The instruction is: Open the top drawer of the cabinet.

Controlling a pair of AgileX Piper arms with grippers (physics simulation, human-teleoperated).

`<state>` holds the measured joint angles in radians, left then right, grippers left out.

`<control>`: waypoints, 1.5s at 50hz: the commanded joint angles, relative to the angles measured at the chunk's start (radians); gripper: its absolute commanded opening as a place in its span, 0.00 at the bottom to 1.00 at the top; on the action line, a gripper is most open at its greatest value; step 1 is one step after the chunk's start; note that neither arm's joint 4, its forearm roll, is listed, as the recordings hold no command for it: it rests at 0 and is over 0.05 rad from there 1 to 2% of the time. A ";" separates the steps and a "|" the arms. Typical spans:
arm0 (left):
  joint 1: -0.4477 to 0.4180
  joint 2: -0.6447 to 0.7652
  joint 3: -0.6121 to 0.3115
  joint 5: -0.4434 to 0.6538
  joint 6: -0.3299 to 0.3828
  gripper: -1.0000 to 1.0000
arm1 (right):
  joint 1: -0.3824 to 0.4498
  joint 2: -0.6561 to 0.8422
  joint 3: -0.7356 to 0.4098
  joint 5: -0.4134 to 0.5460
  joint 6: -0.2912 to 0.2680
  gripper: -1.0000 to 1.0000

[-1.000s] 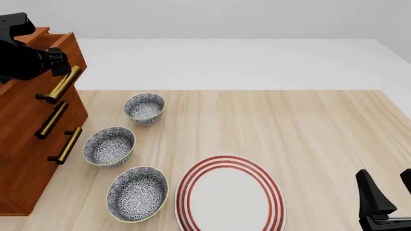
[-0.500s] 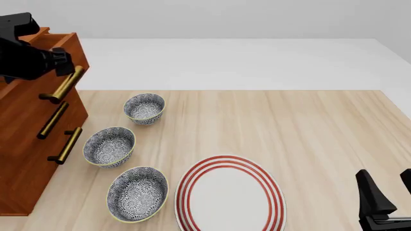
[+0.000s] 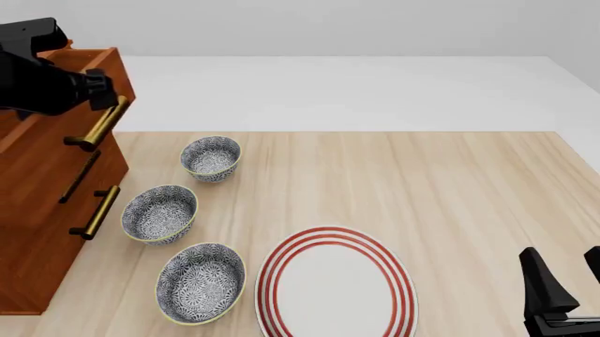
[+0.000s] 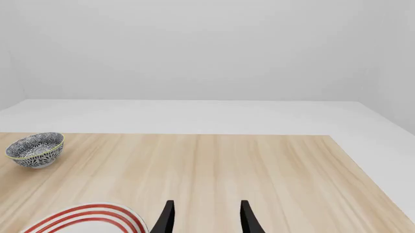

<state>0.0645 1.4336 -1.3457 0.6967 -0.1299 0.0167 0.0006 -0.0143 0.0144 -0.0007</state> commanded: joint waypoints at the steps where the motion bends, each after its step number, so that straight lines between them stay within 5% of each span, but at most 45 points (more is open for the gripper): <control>1: -0.020 0.041 0.012 0.004 -0.002 1.00 | 0.000 0.000 0.000 0.000 0.000 1.00; 75: -0.115 0.075 0.040 -0.005 -0.065 1.00 | 0.000 0.000 0.000 0.000 0.000 1.00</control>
<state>-0.0361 1.4289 -1.3390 0.6845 -0.1859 0.0167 0.0006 -0.0143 0.0145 -0.0007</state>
